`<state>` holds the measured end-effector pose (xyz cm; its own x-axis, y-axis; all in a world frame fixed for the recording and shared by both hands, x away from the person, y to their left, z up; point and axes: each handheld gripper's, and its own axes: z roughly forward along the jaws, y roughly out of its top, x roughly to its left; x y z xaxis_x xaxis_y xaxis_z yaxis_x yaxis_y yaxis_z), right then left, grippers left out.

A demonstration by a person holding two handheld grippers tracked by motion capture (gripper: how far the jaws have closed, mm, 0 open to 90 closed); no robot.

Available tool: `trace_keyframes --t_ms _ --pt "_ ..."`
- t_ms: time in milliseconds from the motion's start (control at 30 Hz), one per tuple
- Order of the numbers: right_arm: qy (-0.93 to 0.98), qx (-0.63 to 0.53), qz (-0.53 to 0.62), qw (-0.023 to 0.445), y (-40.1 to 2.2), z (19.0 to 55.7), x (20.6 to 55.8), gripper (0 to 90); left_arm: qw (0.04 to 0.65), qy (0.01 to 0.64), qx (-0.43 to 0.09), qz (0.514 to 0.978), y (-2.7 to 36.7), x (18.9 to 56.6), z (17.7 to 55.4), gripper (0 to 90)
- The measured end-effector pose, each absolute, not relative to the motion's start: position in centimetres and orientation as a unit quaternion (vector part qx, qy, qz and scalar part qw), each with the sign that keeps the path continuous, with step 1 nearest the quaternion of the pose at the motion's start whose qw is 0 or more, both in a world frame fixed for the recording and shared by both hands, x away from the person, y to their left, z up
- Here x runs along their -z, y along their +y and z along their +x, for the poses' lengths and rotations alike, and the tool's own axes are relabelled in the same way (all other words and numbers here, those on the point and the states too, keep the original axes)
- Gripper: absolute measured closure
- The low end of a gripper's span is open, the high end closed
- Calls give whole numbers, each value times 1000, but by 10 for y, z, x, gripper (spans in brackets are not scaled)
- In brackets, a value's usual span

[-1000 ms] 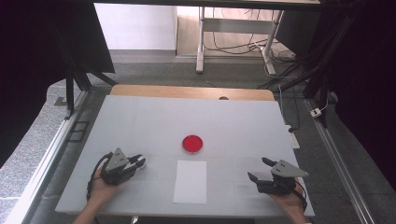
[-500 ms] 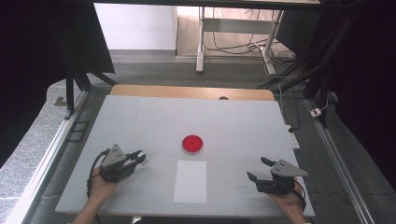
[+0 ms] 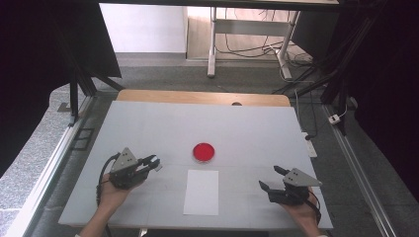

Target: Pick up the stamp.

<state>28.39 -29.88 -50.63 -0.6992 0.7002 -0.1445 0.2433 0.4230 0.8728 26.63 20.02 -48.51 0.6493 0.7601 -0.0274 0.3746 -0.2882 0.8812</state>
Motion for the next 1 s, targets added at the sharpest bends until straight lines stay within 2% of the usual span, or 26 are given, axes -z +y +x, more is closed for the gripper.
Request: trace_keyframes --t_ms 1000 --pt "806 -446 289 261 -296 284 508 215 491 335 -176 785 160 469 285 750"
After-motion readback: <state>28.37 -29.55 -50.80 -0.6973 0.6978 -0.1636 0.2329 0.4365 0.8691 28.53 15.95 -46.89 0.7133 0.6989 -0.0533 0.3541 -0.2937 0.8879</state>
